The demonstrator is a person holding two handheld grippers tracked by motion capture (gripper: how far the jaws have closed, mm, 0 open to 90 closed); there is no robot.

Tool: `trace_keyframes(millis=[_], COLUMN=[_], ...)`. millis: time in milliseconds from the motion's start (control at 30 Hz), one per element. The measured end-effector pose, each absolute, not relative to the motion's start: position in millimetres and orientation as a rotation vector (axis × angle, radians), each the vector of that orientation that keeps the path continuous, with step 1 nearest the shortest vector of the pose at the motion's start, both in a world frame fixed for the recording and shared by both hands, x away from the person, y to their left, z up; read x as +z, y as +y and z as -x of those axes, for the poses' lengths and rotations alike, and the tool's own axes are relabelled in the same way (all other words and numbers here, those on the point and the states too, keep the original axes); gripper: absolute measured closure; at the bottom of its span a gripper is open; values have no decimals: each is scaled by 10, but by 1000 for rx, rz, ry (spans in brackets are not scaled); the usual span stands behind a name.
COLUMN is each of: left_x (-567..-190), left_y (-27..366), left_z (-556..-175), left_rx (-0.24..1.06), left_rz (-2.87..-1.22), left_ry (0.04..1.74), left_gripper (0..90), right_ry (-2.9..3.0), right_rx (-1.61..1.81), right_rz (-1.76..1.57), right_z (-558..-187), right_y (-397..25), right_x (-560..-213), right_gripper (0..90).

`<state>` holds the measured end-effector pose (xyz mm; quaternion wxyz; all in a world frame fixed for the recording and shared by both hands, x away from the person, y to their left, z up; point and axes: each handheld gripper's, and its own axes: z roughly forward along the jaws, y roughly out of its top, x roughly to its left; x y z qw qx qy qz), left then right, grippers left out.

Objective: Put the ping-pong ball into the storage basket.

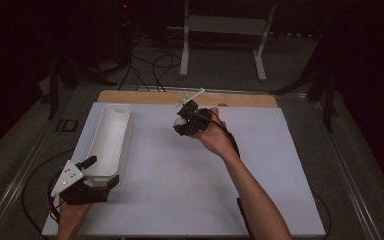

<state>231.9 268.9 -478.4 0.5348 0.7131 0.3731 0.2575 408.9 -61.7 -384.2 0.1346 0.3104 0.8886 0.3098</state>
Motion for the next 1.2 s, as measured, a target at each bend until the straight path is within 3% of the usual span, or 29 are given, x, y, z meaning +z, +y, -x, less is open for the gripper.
trace_keyframes(millis=[1200], left_x=[-4780], left_y=[2698], left_z=[-2315], left_rx=[617], left_rz=[-1698], left_ry=[885], left_gripper=[0], right_ry=[2590], right_rx=[946], right_rz=[-846], right_z=[-4032], right_y=[-382], right_x=[-3843], right_gripper=[505])
